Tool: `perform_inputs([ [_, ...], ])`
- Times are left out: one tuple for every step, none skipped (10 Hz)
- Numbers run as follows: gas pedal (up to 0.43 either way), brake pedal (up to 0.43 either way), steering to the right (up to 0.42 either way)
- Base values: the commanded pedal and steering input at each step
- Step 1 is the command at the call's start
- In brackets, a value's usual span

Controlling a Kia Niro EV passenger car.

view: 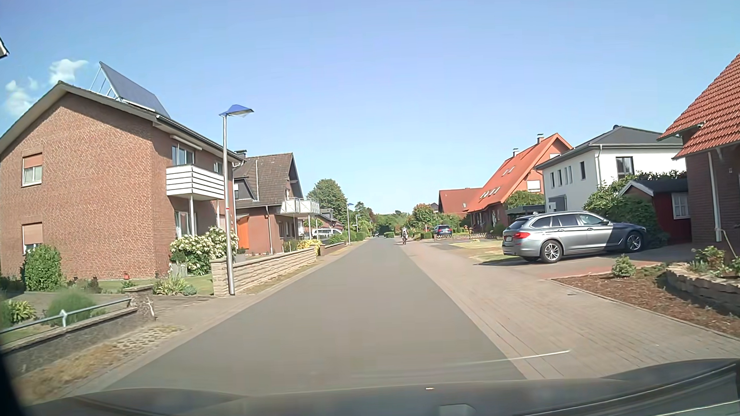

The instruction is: Follow the waypoints while adhering to traffic rules and regulations

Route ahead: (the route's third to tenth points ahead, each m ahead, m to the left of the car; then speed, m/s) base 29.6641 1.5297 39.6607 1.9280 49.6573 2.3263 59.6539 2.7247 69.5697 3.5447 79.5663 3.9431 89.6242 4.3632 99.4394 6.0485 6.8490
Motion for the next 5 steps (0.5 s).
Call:
perform_inputs([
  [0.150,0.006,-0.014],
  [0.150,0.006,-0.014],
  [0.150,0.006,-0.014],
  [0.150,0.006,-0.011],
  [0.138,0.006,-0.007],
])
